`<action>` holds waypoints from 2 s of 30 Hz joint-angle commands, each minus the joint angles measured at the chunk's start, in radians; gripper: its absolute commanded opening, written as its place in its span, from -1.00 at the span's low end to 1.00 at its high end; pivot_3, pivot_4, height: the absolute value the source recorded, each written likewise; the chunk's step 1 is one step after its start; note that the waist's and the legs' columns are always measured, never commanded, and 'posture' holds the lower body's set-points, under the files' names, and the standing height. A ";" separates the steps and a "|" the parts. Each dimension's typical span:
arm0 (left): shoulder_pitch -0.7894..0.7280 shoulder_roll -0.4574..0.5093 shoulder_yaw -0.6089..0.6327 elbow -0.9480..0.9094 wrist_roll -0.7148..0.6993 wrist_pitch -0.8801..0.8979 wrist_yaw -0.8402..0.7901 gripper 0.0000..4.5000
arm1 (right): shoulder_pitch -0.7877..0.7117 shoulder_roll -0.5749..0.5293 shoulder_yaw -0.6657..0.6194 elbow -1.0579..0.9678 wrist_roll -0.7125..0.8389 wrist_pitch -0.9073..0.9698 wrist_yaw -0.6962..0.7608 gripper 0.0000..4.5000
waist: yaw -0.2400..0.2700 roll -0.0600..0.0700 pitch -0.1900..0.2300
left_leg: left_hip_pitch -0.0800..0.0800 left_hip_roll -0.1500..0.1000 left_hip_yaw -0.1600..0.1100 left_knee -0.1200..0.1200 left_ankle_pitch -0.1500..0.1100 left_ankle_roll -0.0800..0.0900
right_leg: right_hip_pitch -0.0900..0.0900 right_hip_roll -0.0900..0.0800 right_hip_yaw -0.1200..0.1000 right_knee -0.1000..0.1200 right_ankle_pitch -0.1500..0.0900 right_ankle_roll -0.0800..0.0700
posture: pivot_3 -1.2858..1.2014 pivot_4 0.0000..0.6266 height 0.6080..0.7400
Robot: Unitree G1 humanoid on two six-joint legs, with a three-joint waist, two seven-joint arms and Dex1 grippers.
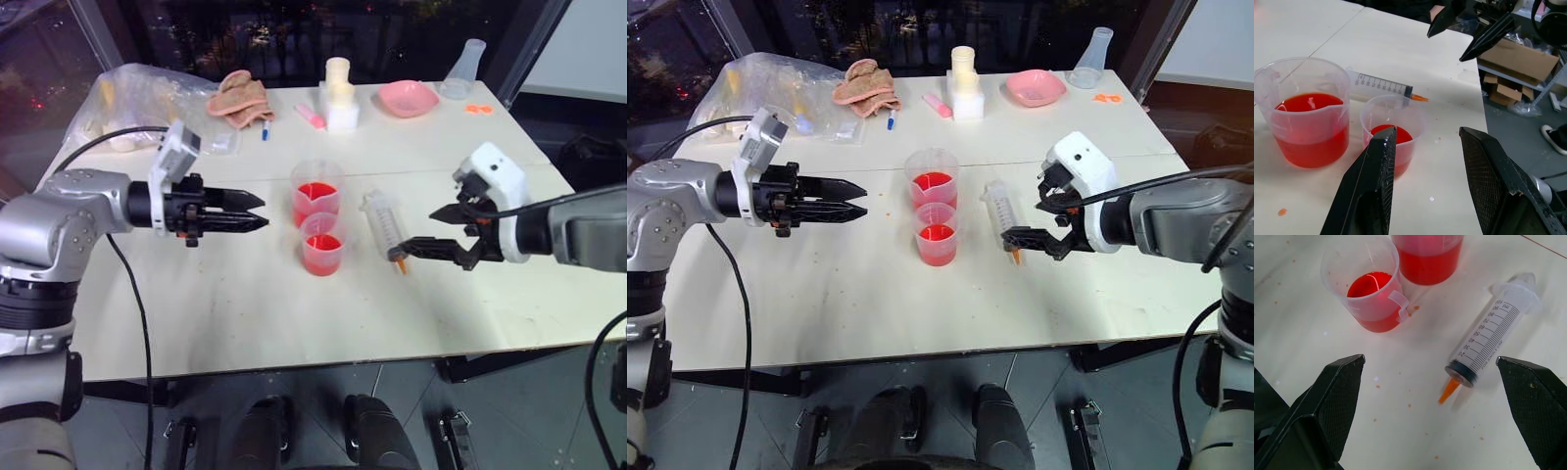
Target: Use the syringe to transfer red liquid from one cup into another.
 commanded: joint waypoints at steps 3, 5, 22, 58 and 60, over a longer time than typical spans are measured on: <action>-0.022 -0.007 0.023 -0.010 -0.009 -0.004 0.011 -0.04 | -0.026 -0.017 -0.009 -0.006 0.017 0.007 0.006 0.98 | 0.000 0.000 0.000 | 0.000 0.000 0.000 0.000 0.000 0.000 | 0.000 0.000 0.000 0.000 0.000 0.000 | 0.03 -0.52 1.00; -0.022 -0.009 0.029 -0.013 -0.015 0.005 0.015 -0.04 | -0.024 -0.018 -0.008 -0.007 0.021 0.007 0.004 0.98 | 0.000 0.000 0.000 | 0.000 0.000 0.000 0.000 0.000 0.000 | 0.000 0.000 0.000 0.000 0.000 0.000 | 0.03 -0.52 1.00; -0.024 -0.017 0.044 -0.022 -0.051 0.028 0.044 -0.04 | -0.057 -0.061 0.065 0.025 0.052 0.007 -0.045 0.98 | 0.000 0.000 0.000 | 0.000 0.000 0.000 0.000 0.000 0.000 | 0.000 -0.001 0.000 0.000 0.000 0.000 | 0.03 -0.52 1.00; 0.017 -0.034 0.097 -0.094 -0.092 0.052 0.150 -0.04 | -0.719 0.605 0.514 1.568 -0.698 -0.392 -0.058 0.98 | -0.012 0.001 0.000 | -0.003 -0.001 0.002 -0.002 0.000 0.000 | -0.005 0.003 0.001 0.002 0.003 0.004 | 0.03 -0.52 1.00; 0.021 -0.033 0.099 -0.100 -0.095 0.053 0.156 -0.04 | -0.728 0.622 0.508 1.618 -0.756 -0.448 -0.022 0.98 | -0.015 0.001 0.000 | -0.003 -0.001 0.002 -0.002 0.000 -0.001 | -0.006 0.003 0.001 0.003 0.003 0.004 | 0.03 -0.52 1.00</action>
